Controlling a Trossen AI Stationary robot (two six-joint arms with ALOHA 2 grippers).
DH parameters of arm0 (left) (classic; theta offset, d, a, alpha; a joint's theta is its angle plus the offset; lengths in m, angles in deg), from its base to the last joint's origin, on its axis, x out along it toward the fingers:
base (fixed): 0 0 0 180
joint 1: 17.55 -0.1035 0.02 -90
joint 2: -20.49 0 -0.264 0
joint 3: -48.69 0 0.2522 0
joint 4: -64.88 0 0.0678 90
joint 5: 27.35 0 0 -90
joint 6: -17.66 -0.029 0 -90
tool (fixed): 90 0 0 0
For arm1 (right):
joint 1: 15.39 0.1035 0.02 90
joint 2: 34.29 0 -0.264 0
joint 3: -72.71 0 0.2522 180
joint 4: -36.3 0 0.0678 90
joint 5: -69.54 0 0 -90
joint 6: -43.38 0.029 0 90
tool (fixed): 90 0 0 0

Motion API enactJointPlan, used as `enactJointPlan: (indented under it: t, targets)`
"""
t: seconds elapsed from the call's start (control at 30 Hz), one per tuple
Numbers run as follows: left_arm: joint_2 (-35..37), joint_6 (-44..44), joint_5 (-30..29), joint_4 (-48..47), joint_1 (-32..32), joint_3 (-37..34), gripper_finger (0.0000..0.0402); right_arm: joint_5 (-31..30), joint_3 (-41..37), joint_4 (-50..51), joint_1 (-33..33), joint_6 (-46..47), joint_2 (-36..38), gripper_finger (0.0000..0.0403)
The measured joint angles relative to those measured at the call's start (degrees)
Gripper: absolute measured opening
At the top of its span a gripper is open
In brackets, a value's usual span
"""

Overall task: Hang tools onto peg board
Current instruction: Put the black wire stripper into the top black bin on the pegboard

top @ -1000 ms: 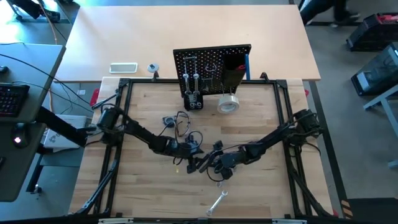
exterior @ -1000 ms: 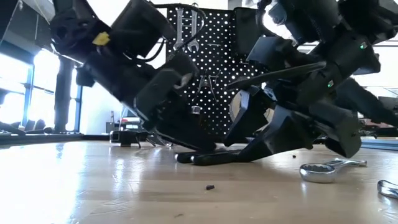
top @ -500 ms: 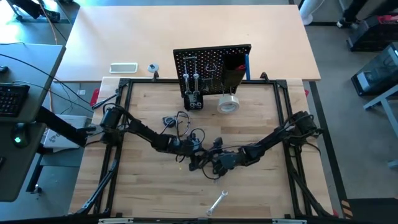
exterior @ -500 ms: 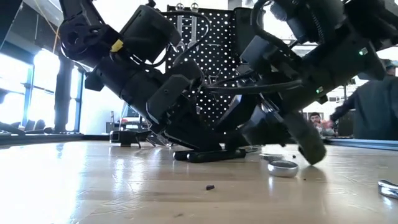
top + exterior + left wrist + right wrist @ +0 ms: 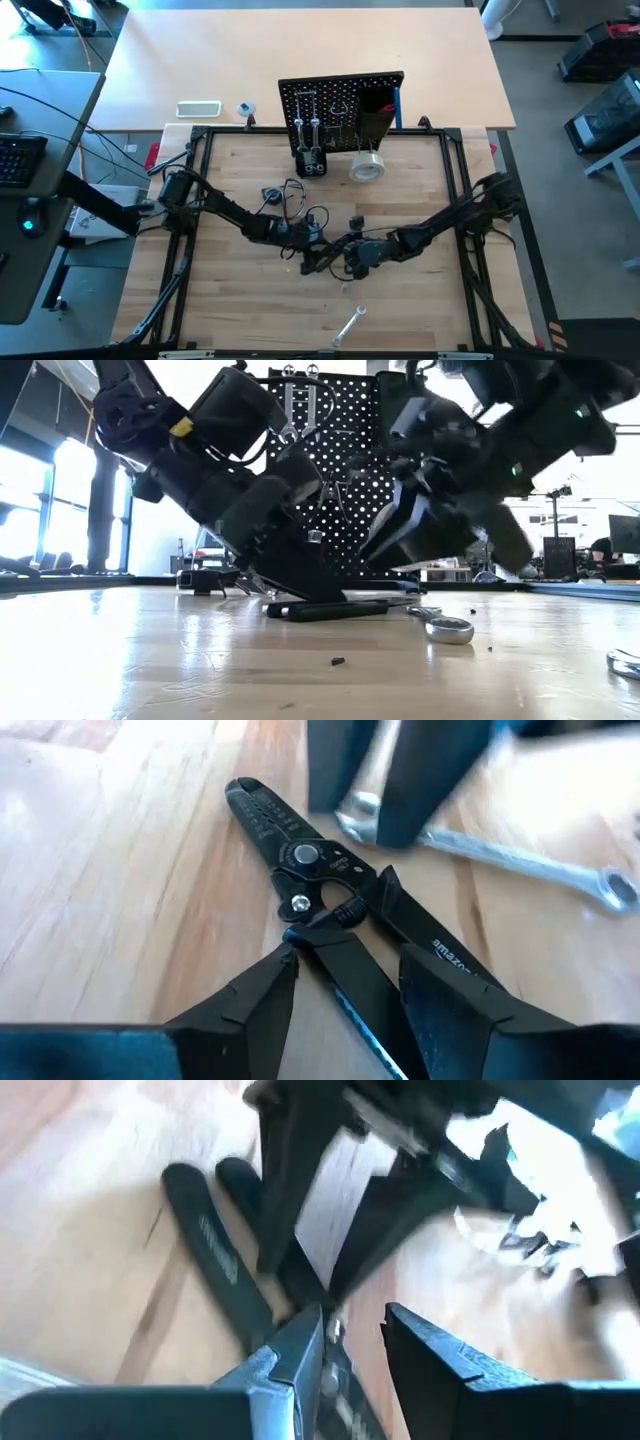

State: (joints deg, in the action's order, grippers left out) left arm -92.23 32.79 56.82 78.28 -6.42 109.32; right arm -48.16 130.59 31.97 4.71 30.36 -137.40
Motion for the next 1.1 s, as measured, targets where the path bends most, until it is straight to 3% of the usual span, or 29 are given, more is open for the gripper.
enactJointPlan:
  t: [0.2,0.33,0.67,1.1]
  targets:
    - [3.5,-1.4,-0.3,-3.5,-0.1,-0.2,0.0174,13.3,0.0,7.6,-4.5,8.8,5.2,0.0103]
    - [4.4,-1.5,-0.7,-4.7,0.1,-0.1,0.0182,20.9,0.0,8.0,-6.9,9.2,4.7,0.0114]
    - [4.7,-0.4,-1.3,-3.8,3.7,0.0,0.0225,24.9,0.0,7.2,-10.9,7.8,4.6,0.0194]
    - [4.8,1.3,-9.4,-4.1,7.6,0.0,0.028,35.8,0.1,4.7,-15.1,3.7,2.9,0.02]
